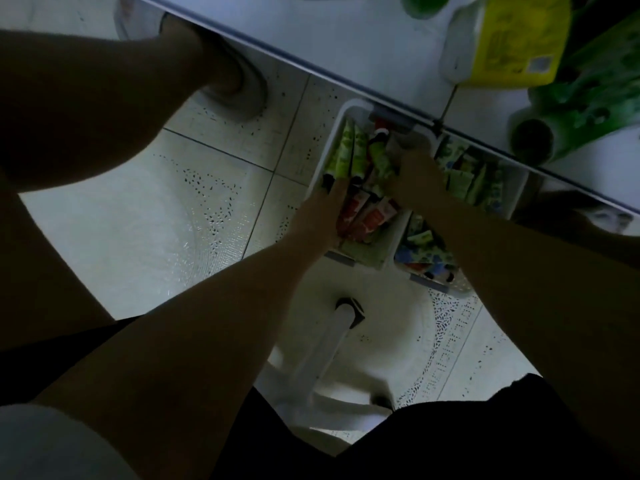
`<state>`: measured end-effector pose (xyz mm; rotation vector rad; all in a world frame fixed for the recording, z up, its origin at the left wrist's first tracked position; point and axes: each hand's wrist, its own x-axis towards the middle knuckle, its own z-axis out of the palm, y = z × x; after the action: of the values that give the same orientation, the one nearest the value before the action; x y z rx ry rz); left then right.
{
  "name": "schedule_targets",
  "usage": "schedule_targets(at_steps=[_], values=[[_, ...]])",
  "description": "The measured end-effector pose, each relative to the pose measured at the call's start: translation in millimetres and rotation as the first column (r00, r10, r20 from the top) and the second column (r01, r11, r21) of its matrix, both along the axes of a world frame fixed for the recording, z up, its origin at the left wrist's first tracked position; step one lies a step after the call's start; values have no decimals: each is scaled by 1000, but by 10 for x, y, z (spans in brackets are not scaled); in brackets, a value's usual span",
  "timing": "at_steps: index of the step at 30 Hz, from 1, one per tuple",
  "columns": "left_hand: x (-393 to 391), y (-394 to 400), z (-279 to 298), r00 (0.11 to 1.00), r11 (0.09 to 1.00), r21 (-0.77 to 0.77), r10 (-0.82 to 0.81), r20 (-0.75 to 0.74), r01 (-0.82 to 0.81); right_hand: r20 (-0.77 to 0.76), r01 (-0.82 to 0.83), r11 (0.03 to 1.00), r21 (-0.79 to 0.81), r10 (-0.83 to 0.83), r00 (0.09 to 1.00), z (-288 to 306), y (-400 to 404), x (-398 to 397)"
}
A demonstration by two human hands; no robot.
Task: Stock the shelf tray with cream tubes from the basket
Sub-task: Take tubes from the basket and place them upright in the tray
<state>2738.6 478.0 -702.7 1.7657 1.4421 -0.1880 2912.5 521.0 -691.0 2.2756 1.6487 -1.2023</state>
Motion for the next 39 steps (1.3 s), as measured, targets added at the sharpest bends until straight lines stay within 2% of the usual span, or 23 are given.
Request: schedule_targets(at_steps=[3,5,7,9,11,13,15,19,24,26,29,31,35,39], values=[[-28,22,103,949,945,-239,267,170,-223,-196,179,966,-184,-215,957,195,17,-30],[-69,65,225,849,818,-444,489,202,-366,-239,235,941,-242,-292,926,341,37,-32],[-135,125,355,751,686,-584,634,186,-434,-241,208,948,-239,-266,934,526,59,4],[-190,212,496,733,638,-645,658,172,-421,-262,203,949,-241,-265,928,733,97,75],[-237,324,647,771,655,-657,613,174,-373,-296,243,941,-236,-308,904,931,115,156],[-248,450,796,783,687,-643,585,212,-339,-338,297,929,-219,-358,870,1115,116,228],[-249,547,962,758,705,-620,598,260,-343,-353,324,928,-185,-370,859,1264,89,273],[-301,673,1244,717,739,-598,595,362,-311,-311,290,953,-86,-302,901,1485,-37,333],[-411,859,1650,731,818,-481,533,427,-315,-272,242,964,110,-205,940,1875,-152,355],[-407,910,1902,743,861,-409,481,466,-301,-311,289,937,195,-220,924,2096,-158,327],[-378,966,2369,723,901,-310,429,541,-303,-478,383,891,242,-235,847,2470,-182,233],[-353,979,2734,726,940,-222,340,598,-258,-560,411,870,273,-204,803,2788,-204,169],[-371,914,3462,697,978,-32,170,696,-207,-621,408,826,389,-93,779,3462,-296,85],[-440,826,4164,708,972,134,43,704,-193,-642,410,760,505,14,766,4162,-398,64]])
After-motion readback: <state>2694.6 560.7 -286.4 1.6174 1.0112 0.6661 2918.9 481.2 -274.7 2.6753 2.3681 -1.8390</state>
